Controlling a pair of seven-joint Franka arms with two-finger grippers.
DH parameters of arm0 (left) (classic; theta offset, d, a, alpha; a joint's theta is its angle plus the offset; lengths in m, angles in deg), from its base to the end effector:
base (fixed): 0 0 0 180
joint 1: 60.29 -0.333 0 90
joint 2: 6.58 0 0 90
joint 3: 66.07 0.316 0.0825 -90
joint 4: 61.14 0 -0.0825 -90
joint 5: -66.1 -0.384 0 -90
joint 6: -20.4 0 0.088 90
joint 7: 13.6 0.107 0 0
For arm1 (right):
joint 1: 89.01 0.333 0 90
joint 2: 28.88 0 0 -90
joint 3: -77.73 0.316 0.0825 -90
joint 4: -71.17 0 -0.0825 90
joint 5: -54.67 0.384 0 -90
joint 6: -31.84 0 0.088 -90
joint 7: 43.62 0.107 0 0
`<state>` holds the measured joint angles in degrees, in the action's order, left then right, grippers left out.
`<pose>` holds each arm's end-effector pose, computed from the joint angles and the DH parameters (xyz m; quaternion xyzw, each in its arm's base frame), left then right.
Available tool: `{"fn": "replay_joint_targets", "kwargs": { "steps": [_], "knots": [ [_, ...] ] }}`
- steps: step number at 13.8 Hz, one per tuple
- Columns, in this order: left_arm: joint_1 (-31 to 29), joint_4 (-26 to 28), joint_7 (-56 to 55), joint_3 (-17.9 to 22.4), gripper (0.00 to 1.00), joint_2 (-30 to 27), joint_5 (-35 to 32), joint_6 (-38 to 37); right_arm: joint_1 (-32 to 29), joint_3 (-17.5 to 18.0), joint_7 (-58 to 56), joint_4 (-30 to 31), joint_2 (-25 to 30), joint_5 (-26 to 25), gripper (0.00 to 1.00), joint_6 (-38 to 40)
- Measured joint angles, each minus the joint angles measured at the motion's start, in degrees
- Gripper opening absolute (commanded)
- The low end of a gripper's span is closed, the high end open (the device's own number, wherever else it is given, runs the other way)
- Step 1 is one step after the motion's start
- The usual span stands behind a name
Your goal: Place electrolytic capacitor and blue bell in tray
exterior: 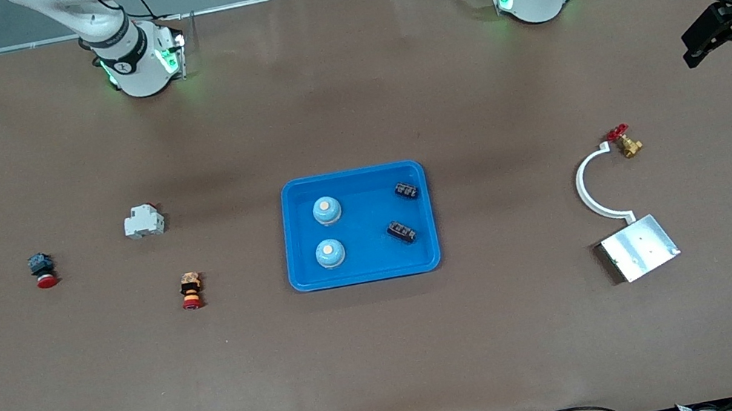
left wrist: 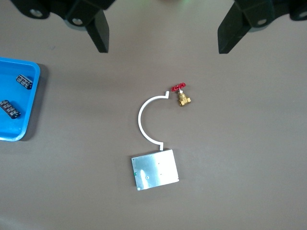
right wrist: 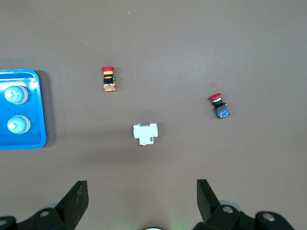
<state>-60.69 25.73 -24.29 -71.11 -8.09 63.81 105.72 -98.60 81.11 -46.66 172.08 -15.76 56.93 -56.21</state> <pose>0.5367 -0.0397 0.6573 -0.9983 -0.0544 -0.0024 0.0209 0.4758 -0.0439 0.6499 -0.9995 0.0277 -0.0031 0.0128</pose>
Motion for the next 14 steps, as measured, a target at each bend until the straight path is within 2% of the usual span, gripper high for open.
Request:
{"fn": "replay_joint_targets", "kwargs": {
  "steps": [14],
  "knots": [
    [0.0,-0.4,0.0,-0.1,1.0,0.0,0.0,0.0,0.0,0.1,0.0,-0.8,0.2,0.0,1.0,0.4]
  ]
}}
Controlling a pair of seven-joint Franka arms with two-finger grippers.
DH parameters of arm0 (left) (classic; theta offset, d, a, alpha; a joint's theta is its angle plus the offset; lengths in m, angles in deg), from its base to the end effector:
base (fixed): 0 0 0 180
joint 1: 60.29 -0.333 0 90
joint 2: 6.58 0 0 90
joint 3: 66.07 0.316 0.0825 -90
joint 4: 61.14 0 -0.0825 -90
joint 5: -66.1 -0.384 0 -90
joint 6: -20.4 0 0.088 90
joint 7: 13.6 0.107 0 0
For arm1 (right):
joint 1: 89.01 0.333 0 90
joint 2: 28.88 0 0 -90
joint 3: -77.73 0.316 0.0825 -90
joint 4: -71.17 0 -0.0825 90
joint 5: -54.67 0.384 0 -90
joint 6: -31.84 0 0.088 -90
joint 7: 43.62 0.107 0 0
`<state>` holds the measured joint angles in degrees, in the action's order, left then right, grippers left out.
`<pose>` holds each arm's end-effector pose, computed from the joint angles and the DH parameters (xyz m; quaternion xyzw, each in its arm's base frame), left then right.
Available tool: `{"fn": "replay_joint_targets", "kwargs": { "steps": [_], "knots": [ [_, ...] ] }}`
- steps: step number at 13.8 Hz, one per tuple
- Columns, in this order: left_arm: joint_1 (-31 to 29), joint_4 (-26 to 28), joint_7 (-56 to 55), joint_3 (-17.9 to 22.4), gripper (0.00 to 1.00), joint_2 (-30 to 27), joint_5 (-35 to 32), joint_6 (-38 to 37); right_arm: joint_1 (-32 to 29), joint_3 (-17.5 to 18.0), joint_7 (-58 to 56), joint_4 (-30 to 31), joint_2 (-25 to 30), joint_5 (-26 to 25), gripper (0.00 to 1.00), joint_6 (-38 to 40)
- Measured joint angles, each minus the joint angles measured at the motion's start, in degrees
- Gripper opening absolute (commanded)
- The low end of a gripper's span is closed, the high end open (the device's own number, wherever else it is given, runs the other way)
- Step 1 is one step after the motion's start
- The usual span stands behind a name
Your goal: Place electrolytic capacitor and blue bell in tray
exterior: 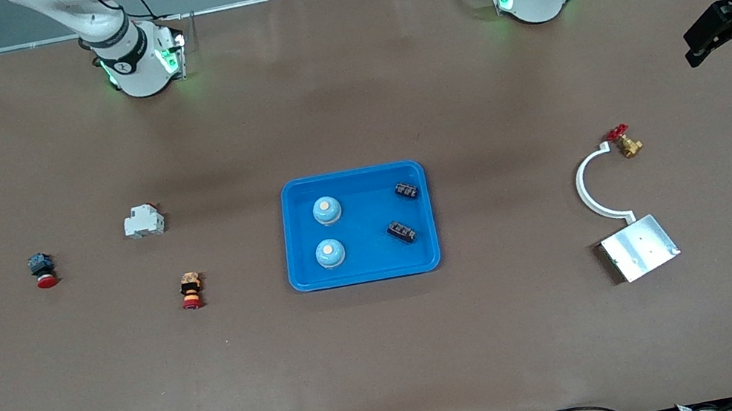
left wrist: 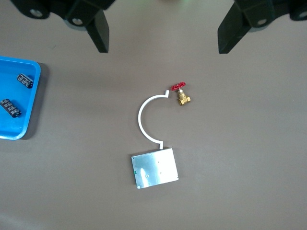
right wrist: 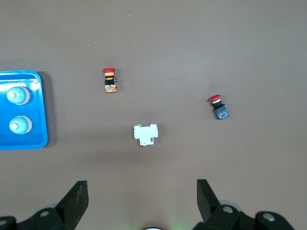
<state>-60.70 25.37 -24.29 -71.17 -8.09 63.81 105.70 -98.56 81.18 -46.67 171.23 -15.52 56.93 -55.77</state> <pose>0.5366 -0.0402 0.6602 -0.9983 -0.0540 -0.0054 0.0205 0.4739 -0.0425 0.6582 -0.9995 0.0264 -0.0087 0.0121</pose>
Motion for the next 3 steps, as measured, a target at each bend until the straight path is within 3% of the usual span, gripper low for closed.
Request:
{"fn": "replay_joint_targets", "kwargs": {
  "steps": [3],
  "knots": [
    [0.0,0.0,0.0,0.0,1.0,0.0,0.0,0.0,0.0,0.0,0.0,-1.2,0.0,0.0,1.0,0.0]
  ]
}}
